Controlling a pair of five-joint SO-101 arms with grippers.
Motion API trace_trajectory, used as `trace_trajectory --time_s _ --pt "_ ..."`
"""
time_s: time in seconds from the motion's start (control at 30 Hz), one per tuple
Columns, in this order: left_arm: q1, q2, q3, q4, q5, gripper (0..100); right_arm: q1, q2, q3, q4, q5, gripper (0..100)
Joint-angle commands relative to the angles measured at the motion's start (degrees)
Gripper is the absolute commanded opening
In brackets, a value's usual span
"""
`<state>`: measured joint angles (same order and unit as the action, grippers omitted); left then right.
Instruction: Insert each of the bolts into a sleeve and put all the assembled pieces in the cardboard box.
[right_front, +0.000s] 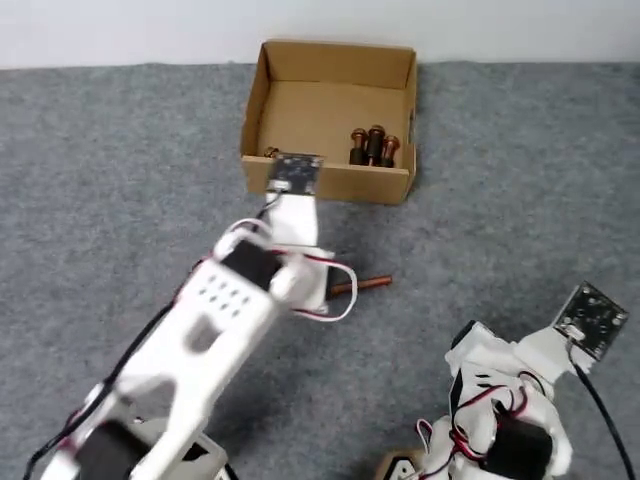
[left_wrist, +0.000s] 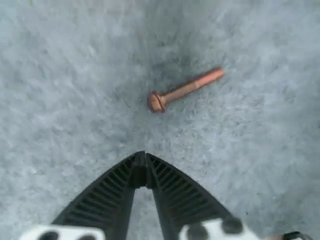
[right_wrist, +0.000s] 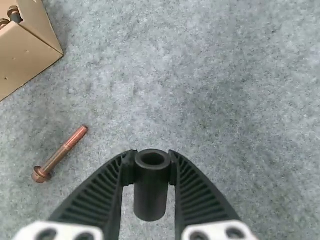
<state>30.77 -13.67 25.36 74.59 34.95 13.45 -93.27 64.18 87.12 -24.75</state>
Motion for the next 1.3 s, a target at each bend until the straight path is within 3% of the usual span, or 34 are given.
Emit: trace_trajectory --time_s 0.0,0.57,0.9,1.07,1.27 --pt "1.1 8.1 -5.5 0.6 1.1 1 0.5 -0.4 -0.2 -1.1 0.4 0.8" --pt "1.0 41.4 -27.9 0.3 1.1 1 0.5 -0.4 -0.2 -1.1 0.4 0.8" --pt "-4.3 52.6 -65.9 0.7 4.7 1 0.5 -0.4 -0.2 -1.1 0.4 0.8" --pt "-0.8 55.2 -77.2 9.7 4.9 1 0.5 -0.4 -0.2 -1.1 0.4 0.8" --pt "4.1 60.0 -79.9 22.1 8.3 4 0.5 -0.4 -0.2 -1.1 0.4 0.8"
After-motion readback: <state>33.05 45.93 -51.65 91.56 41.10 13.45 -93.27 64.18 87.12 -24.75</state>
